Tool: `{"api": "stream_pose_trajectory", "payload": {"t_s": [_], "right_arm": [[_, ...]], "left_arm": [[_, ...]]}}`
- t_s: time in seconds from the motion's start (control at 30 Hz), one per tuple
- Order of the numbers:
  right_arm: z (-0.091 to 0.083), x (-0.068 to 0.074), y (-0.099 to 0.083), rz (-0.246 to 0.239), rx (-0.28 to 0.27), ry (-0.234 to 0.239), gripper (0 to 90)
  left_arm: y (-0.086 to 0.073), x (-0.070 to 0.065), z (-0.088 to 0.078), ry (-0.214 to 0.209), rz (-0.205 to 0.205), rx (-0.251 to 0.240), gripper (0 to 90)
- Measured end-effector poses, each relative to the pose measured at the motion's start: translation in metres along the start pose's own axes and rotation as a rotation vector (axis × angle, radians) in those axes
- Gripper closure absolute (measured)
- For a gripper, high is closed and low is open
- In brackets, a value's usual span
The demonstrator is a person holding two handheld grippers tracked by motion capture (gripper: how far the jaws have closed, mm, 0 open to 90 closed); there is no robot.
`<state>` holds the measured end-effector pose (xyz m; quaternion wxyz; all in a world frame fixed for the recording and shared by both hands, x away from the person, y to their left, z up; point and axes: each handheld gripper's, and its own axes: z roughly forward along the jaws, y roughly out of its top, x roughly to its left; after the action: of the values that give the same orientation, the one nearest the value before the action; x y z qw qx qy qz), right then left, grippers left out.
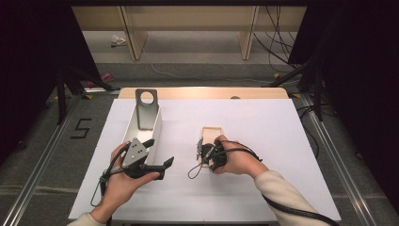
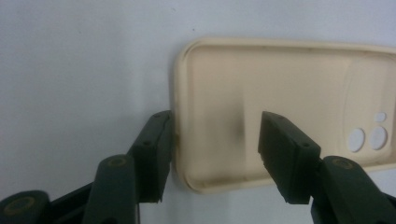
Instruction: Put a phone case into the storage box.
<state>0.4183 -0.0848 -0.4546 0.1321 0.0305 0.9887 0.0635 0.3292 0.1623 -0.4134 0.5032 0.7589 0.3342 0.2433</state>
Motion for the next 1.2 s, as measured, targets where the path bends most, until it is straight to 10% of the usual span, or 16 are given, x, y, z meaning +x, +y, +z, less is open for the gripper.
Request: {"api": "stream_pose_trajectory", "payload": {"t_s": [0.73, 1.2], "right_arm": [[0.001, 0.010, 0.008, -0.069, 0.065, 0.044, 81.9], [0.001, 0.012, 0.008, -0.065, 0.075, 0.039, 85.9]], "left_arm": [[0.000, -0.001, 0.000, -0.007, 0.003, 0.002, 11.4], [0.000, -0.001, 0.000, -0.006, 0.001, 0.002, 11.5]]}}
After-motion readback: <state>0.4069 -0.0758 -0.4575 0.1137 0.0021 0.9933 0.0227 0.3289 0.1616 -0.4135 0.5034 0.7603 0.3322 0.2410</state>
